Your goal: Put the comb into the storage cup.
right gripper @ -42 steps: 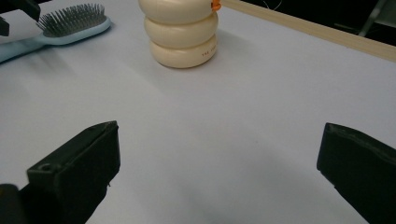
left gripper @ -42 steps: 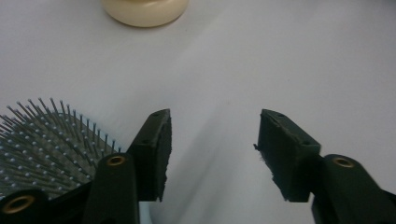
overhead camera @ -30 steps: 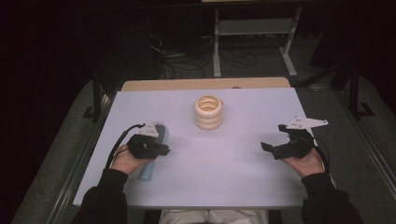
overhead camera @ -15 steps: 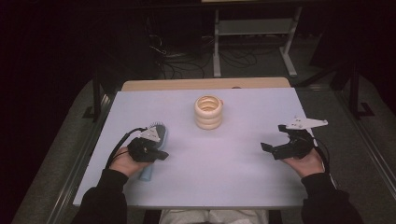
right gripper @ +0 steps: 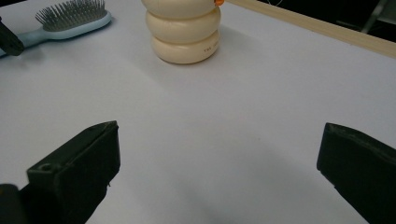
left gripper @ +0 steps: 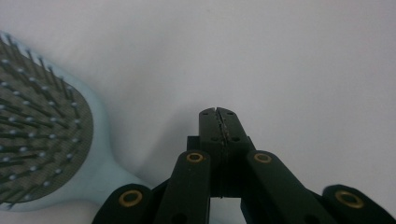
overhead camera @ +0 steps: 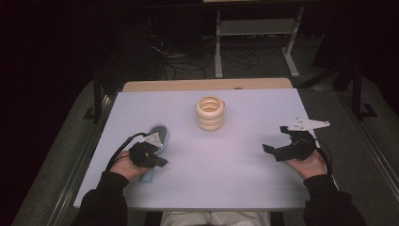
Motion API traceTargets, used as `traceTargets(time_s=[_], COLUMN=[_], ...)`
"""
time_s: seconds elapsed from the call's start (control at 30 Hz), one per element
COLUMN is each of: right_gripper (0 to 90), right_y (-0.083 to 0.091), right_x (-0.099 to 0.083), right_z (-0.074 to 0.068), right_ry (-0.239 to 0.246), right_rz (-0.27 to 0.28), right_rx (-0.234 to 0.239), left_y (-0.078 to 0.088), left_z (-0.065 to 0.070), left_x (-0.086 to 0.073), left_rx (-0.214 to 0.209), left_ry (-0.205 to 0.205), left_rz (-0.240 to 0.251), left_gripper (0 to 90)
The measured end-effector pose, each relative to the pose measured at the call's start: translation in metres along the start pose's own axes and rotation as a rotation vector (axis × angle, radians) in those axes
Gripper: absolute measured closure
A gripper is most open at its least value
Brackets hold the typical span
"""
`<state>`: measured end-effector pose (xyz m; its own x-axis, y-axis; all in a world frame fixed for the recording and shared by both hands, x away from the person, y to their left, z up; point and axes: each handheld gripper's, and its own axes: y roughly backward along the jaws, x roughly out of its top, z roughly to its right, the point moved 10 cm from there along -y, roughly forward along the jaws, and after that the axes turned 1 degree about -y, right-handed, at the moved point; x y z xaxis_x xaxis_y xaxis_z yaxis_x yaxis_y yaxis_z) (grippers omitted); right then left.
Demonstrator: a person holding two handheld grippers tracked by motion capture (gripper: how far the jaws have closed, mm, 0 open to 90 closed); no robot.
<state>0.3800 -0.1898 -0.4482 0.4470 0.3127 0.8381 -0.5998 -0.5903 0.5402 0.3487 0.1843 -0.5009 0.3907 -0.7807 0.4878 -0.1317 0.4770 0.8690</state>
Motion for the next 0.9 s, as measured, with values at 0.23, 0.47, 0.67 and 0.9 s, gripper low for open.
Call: traceTargets(time_s=[0.23,0.47,0.67,0.9], right_gripper=[0.0,0.0,0.0,0.0], right_y=[0.0,0.0,0.0,0.0], right_x=[0.0,0.0,0.0,0.0], right_z=[0.0,0.0,-0.001,-0.001], right_ry=[0.001,0.003,0.003,0.004], right_rz=[0.0,0.0,-0.002,-0.002], right_rx=[0.0,0.0,0.001,0.002], left_y=[0.0,0.003,0.007,0.008], left_z=[-0.002,-0.008,-0.013,-0.018], left_x=[-0.006,-0.013,-0.018,-0.022], left_rx=[-0.002,0.01,0.016,0.033], left_ry=[0.014,0.031,0.054,0.054], left_rz=[-0.024,-0.028,-0.025,-0.034], left_gripper=[90.0,90.0,90.0,90.0])
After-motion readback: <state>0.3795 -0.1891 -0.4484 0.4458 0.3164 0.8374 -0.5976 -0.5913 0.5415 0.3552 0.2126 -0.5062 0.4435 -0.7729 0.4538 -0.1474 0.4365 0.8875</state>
